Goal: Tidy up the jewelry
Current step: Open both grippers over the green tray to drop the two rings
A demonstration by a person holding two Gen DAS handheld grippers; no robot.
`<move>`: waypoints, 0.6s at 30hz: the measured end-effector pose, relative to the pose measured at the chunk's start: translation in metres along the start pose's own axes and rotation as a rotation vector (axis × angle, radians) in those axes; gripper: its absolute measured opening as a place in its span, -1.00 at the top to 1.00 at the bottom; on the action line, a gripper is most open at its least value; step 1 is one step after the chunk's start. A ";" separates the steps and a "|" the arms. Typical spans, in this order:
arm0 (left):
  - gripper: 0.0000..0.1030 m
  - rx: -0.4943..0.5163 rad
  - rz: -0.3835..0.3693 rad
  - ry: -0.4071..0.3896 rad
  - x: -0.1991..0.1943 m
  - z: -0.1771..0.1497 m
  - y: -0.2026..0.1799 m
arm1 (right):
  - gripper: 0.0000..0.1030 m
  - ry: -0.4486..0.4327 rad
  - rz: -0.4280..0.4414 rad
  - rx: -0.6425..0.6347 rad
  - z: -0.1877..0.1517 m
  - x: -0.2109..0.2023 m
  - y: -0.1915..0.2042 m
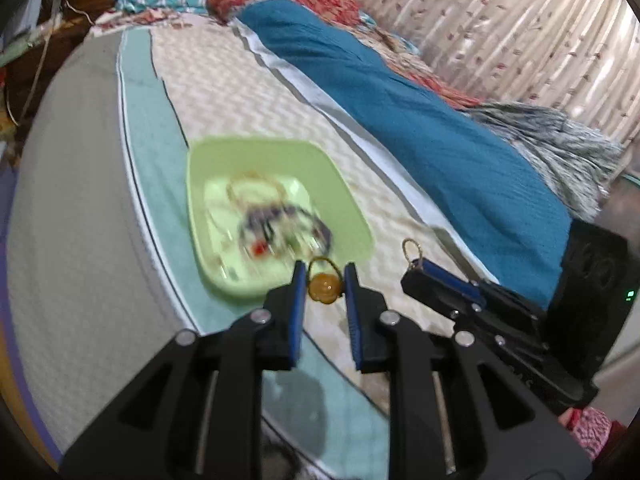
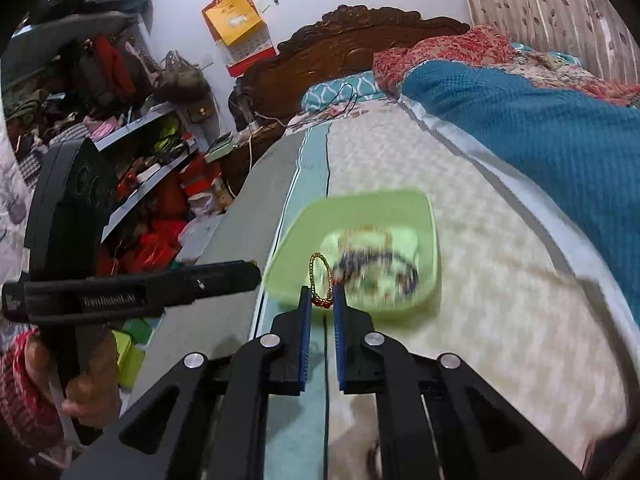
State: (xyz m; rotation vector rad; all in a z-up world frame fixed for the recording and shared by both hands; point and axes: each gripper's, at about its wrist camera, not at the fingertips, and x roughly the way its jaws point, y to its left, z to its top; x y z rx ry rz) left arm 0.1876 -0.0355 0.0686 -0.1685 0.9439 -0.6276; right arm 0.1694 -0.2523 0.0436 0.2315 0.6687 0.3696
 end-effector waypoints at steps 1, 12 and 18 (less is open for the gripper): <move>0.65 0.000 0.019 -0.001 0.005 0.007 0.001 | 1.00 -0.002 0.005 0.016 0.011 0.012 -0.003; -0.05 -0.205 0.123 -0.006 0.011 -0.021 0.070 | 0.61 0.005 -0.059 0.133 -0.043 0.014 -0.022; -0.05 -0.228 0.167 -0.015 -0.030 -0.098 0.084 | 0.61 0.096 -0.077 0.090 -0.115 -0.026 0.001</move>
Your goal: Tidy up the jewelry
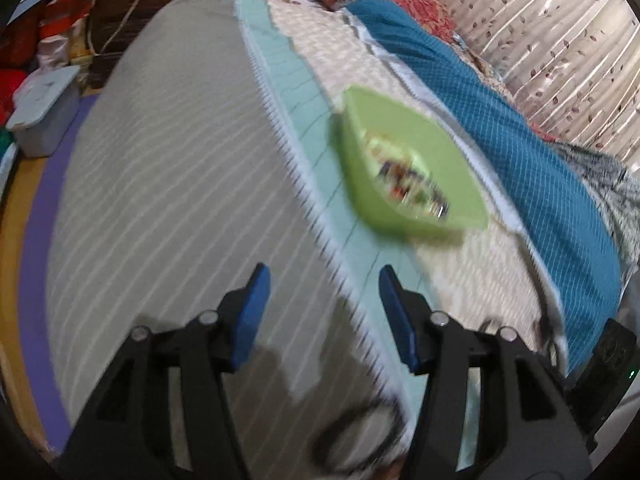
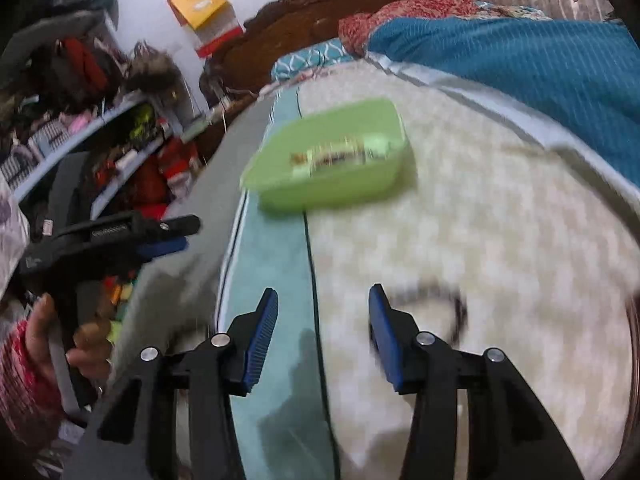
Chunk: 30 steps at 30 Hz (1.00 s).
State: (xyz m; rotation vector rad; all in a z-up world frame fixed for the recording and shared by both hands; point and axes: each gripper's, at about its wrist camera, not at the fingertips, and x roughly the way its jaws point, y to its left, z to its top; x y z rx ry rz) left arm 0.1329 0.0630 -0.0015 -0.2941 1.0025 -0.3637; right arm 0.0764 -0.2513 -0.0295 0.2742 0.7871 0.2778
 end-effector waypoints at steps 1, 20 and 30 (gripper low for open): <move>-0.05 0.006 0.013 0.008 -0.006 -0.015 0.004 | 0.61 0.013 -0.004 0.000 -0.011 -0.004 0.002; -0.05 0.074 0.075 0.057 -0.032 -0.096 0.001 | -0.22 0.082 0.036 -0.075 -0.064 -0.010 0.023; -0.05 0.237 0.014 0.038 -0.031 -0.077 -0.053 | 0.34 -0.006 -0.094 0.069 -0.035 -0.041 -0.020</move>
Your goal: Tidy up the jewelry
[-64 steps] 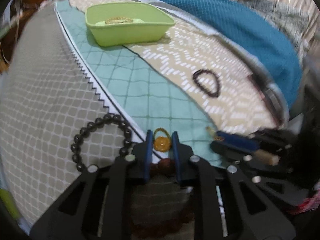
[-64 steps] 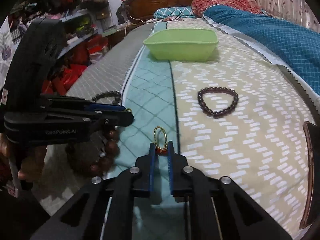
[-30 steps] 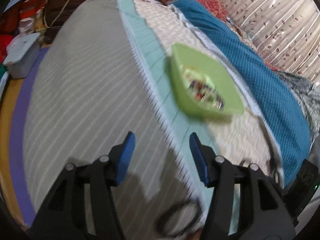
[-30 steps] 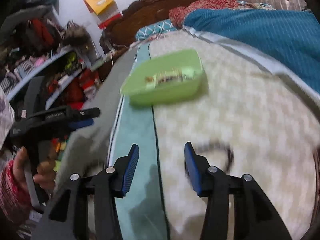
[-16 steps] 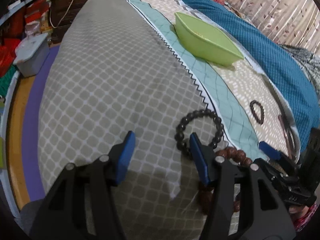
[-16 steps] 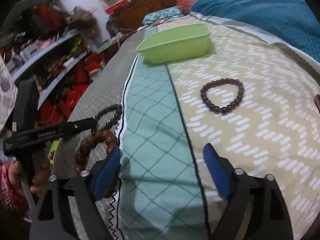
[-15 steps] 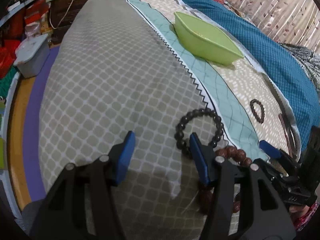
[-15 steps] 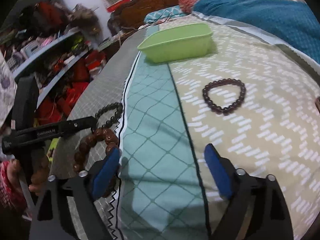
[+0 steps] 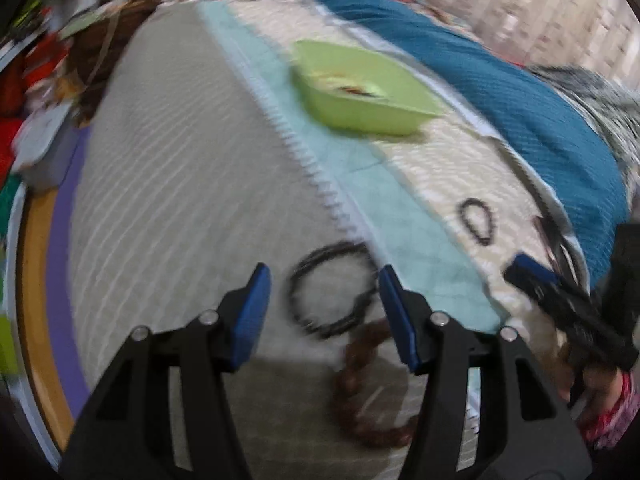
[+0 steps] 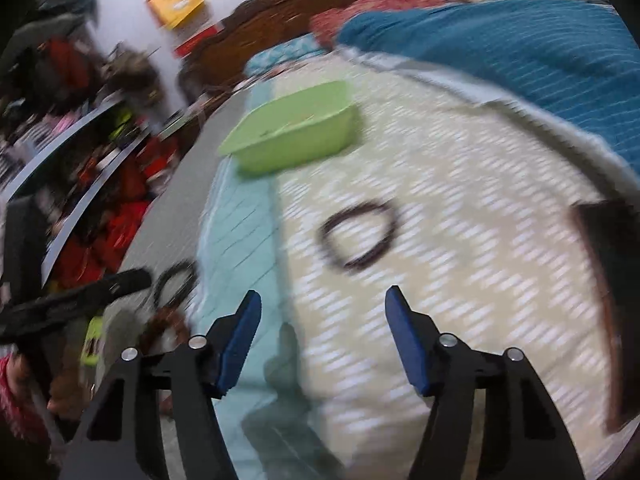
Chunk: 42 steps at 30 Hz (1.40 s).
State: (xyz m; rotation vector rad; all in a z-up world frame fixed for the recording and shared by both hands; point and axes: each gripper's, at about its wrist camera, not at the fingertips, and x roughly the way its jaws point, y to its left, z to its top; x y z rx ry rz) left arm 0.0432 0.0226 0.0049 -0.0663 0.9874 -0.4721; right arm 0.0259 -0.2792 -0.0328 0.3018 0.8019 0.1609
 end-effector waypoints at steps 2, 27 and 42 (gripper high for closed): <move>-0.05 0.058 -0.053 0.009 0.009 0.012 -0.022 | 0.49 -0.005 -0.037 0.021 0.016 0.003 -0.016; 0.88 -0.020 -0.281 0.140 0.071 0.024 -0.047 | 1.00 0.068 0.219 0.077 0.033 0.020 -0.016; 0.87 -0.018 -0.070 -0.083 0.047 0.167 -0.005 | 1.00 -0.097 0.216 -0.040 0.164 0.077 0.047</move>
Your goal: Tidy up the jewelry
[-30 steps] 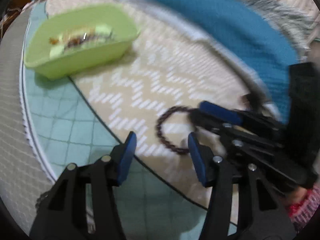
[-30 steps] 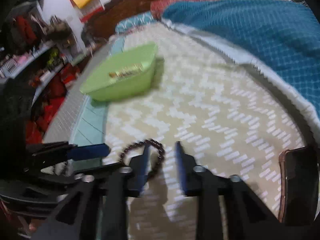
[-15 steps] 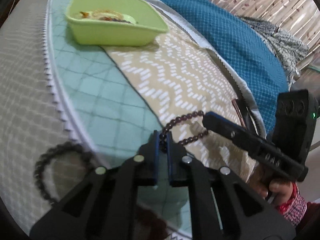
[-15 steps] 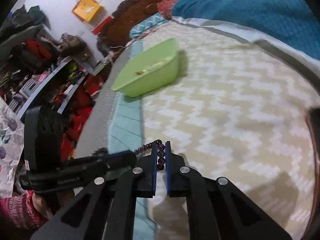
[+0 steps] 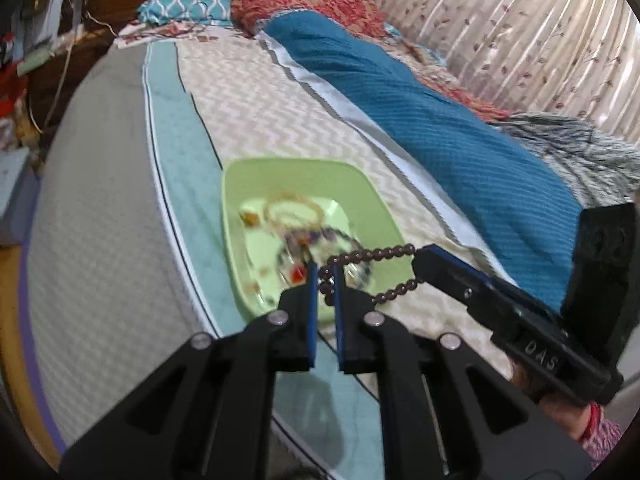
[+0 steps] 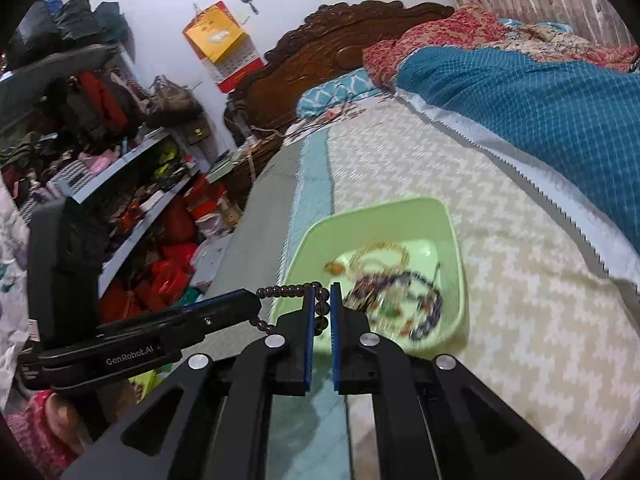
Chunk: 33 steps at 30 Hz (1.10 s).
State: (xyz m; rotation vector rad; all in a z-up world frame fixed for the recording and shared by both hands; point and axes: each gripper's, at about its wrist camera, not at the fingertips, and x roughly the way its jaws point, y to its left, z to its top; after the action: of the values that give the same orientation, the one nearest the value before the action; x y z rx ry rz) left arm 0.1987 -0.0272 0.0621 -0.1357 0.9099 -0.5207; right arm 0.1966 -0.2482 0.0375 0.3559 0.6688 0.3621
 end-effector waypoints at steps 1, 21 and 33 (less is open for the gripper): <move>0.87 0.003 0.032 0.011 0.010 0.007 -0.002 | 1.00 -0.004 -0.020 -0.007 0.003 0.006 -0.001; 0.58 -0.263 0.069 0.102 -0.077 -0.153 0.099 | 0.93 0.216 -0.015 0.020 -0.132 -0.009 0.027; 0.58 -0.165 -0.022 0.178 -0.050 -0.184 0.051 | 1.00 0.320 -0.057 -0.262 -0.146 0.009 0.080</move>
State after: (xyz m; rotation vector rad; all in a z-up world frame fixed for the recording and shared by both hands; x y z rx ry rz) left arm 0.0492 0.0602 -0.0316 -0.2518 1.1269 -0.4837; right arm 0.0903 -0.1445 -0.0394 0.0280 0.9300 0.4510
